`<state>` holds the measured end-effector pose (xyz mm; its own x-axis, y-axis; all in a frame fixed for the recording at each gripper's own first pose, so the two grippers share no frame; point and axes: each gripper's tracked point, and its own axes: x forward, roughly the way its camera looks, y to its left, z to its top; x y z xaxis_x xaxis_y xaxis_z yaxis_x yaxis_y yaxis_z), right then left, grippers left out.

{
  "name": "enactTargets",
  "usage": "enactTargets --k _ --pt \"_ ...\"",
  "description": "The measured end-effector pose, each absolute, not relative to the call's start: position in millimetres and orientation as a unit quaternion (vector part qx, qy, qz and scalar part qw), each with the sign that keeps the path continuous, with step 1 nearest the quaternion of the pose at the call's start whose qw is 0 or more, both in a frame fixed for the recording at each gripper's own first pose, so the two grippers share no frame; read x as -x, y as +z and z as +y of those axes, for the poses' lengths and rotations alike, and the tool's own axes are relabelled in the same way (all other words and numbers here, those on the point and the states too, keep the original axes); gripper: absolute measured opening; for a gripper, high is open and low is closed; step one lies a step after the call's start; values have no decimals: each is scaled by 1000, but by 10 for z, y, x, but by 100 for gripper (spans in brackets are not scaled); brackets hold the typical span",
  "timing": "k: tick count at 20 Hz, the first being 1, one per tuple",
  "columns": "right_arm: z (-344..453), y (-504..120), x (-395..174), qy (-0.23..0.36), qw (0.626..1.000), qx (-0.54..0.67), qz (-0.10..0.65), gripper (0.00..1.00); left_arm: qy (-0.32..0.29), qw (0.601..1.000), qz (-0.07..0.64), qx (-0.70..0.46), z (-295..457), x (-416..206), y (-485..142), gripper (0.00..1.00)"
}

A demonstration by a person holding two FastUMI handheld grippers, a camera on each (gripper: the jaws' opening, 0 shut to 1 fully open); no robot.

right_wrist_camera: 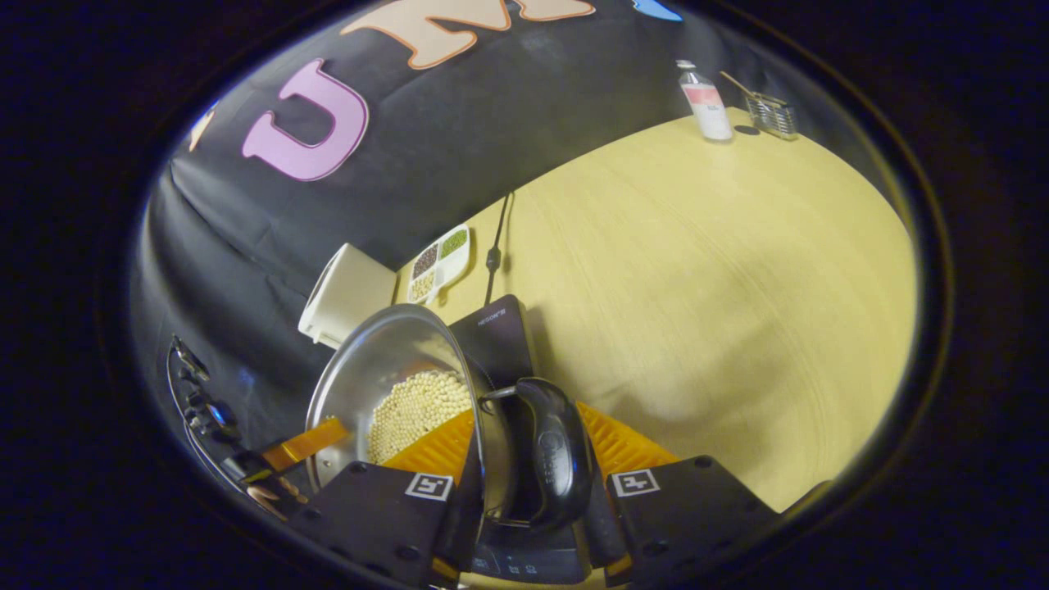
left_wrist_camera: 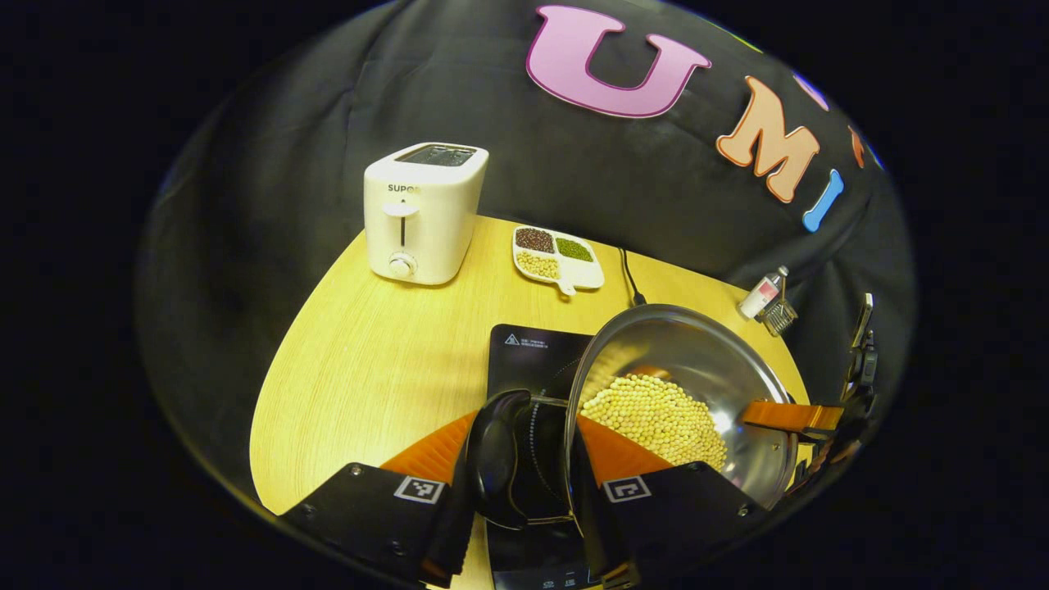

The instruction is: First push the handle of the pot to place it horizontally, then grasp the pot with both hands and set it on the induction cooktop.

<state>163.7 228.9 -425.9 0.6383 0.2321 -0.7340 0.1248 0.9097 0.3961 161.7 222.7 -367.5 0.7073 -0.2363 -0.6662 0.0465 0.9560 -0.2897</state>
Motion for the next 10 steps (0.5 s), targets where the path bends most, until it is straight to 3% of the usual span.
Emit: enactTargets --k 6,7,10 --pt "2321 -4343 -1702 27 877 -215 429 48 -77 916 374 124 2253 -1673 -3728 58" --pt "2322 -4360 -1719 26 877 -215 429 55 -78 917 371 121 2258 -1696 -3719 57" --pt "2346 -4371 -1749 28 875 -220 430 55 -75 918 373 116 2284 -1722 -3759 58"
